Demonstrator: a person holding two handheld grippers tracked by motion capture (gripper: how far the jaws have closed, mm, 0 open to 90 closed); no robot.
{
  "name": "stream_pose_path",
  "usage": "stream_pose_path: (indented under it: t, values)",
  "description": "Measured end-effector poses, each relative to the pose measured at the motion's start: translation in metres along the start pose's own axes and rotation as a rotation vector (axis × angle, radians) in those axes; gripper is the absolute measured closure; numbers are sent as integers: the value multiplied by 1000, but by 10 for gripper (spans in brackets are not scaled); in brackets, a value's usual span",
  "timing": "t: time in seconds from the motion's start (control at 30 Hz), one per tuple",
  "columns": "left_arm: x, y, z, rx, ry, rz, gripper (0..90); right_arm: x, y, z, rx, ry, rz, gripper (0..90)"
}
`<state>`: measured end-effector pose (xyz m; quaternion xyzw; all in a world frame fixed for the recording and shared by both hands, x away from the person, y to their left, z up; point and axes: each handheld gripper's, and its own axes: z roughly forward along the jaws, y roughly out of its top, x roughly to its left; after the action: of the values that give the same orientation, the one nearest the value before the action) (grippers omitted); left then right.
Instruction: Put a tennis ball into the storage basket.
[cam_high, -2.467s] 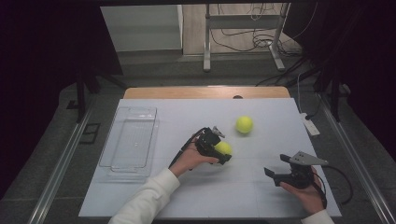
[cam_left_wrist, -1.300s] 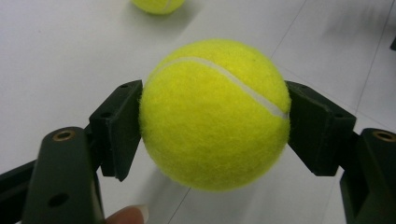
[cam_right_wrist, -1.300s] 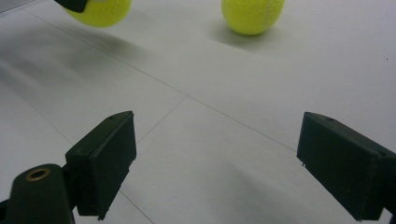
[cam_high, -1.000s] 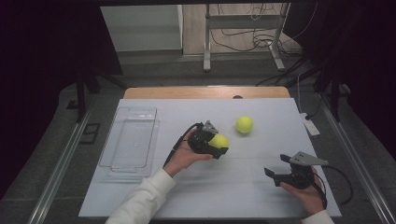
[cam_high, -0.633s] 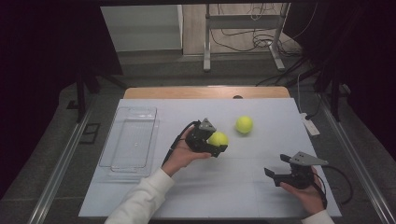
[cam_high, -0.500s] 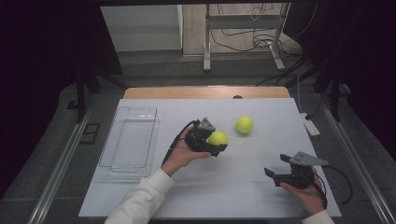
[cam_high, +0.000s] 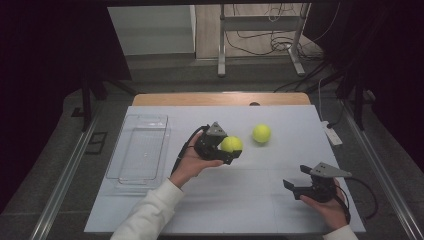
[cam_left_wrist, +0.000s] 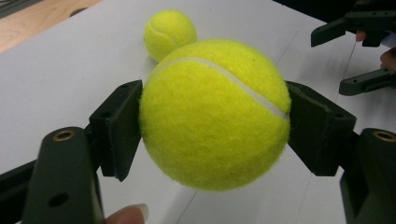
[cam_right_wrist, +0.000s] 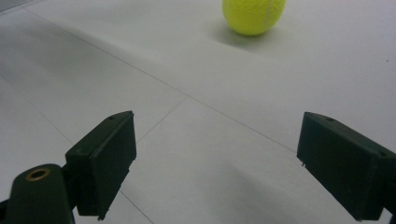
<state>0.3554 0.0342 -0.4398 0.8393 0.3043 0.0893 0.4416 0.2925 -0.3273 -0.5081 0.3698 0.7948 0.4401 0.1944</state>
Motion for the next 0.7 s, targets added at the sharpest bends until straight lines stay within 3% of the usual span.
stream_pose_path:
  t: [0.7]
  values:
    - [8,5,-23,-70,24,-22,266,0,0,0,0,-1,0,124]
